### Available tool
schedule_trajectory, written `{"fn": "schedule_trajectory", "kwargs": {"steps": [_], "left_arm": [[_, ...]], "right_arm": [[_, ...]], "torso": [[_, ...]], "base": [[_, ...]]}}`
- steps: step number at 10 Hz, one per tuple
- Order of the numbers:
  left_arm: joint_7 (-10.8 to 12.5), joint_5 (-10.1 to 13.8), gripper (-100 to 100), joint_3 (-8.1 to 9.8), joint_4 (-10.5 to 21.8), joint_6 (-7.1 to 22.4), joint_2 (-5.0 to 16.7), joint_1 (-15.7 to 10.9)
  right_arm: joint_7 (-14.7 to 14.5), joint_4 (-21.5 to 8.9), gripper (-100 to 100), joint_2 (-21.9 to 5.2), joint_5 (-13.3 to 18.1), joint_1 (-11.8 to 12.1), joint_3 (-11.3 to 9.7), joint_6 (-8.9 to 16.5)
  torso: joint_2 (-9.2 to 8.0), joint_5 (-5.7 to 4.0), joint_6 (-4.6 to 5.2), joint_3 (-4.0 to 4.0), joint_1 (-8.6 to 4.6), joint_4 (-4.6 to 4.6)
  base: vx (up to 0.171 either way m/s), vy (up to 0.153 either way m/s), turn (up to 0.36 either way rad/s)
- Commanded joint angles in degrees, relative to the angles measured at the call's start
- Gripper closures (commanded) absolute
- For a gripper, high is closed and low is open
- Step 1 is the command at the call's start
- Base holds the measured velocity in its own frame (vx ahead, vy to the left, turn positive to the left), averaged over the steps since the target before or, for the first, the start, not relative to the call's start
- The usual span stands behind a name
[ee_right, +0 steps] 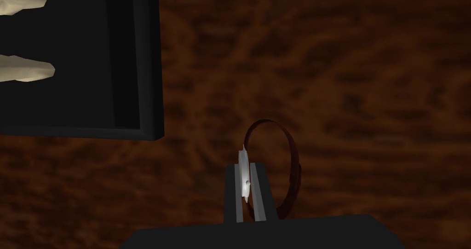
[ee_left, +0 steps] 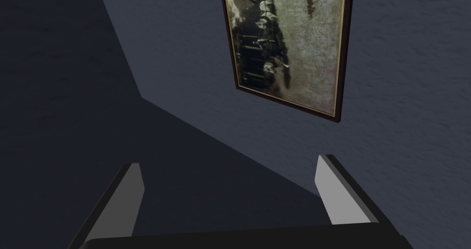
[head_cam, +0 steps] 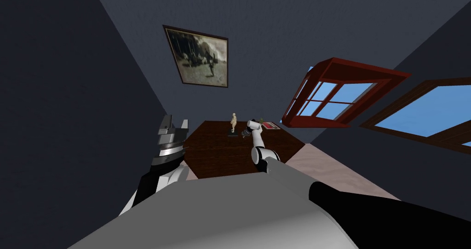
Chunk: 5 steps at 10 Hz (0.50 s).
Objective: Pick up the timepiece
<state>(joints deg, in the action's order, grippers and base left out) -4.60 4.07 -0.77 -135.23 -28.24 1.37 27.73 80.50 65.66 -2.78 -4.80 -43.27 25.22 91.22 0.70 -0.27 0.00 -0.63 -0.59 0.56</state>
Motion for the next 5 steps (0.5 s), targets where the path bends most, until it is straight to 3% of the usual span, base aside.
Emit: {"fn": "schedule_trajectory", "kwargs": {"steps": [1,3,4,5], "left_arm": [[0.0,0.0,0,0.0,0.0,0.0,0.0,0.0],[0.0,0.0,0,0.0,0.0,0.0,0.0,0.0],[0.0,0.0,0,0.0,0.0,0.0,0.0,0.0],[0.0,0.0,0,0.0,0.0,0.0,0.0,0.0]], "right_arm": [[0.32,1.95,100,0.63,0.19,0.42,-0.37,1.4],[0.68,4.08,100,1.37,0.42,0.91,-0.78,2.84],[0.52,3.12,100,1.02,0.3,0.65,-0.59,2.14],[0.55,3.29,0,1.06,0.31,0.69,-0.61,2.34]], "torso": [[0.0,0.0,0.0,0.0,0.0,0.0],[-0.03,0.01,-0.01,0.01,0.02,-0.01],[-0.04,0.01,-0.01,0.02,0.04,-0.01],[-0.06,0.02,-0.02,0.03,0.08,0.0]], "base": [[0.015,-0.024,-0.019],[0.01,-0.02,-0.015],[0.0,0.0,0.0],[0.0,0.0,0.0]]}}
